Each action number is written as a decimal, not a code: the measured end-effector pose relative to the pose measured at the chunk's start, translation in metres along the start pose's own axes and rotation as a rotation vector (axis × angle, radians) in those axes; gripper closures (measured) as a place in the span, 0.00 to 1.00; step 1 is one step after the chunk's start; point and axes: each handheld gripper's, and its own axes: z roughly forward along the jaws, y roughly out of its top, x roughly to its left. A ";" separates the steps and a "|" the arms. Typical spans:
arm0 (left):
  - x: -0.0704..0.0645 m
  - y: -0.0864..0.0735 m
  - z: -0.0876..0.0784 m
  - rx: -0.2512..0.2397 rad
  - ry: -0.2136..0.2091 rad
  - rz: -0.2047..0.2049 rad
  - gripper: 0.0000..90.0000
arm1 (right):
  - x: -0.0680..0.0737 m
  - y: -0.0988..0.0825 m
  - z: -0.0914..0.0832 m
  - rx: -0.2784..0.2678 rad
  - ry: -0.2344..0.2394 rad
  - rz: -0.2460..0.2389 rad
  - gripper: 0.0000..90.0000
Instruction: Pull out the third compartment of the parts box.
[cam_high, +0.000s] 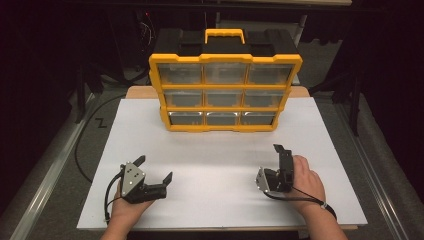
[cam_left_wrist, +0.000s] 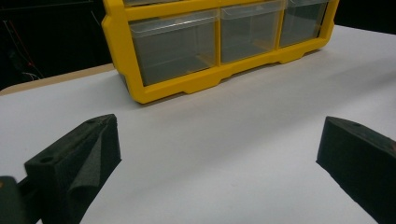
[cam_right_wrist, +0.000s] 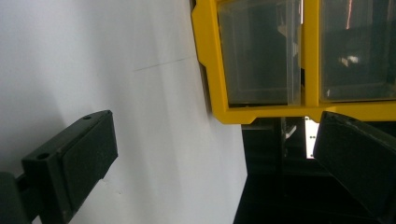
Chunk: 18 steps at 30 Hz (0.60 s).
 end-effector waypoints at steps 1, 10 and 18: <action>0.000 0.000 0.000 0.001 -0.001 0.001 0.01 | 0.000 0.001 0.000 0.003 -0.011 -0.012 0.01; -0.001 0.000 0.001 0.004 -0.008 0.005 0.01 | 0.001 0.005 -0.002 0.005 -0.018 -0.090 0.01; 0.001 0.000 0.002 0.022 -0.013 -0.011 0.01 | 0.002 0.010 -0.003 0.007 -0.047 -0.106 0.03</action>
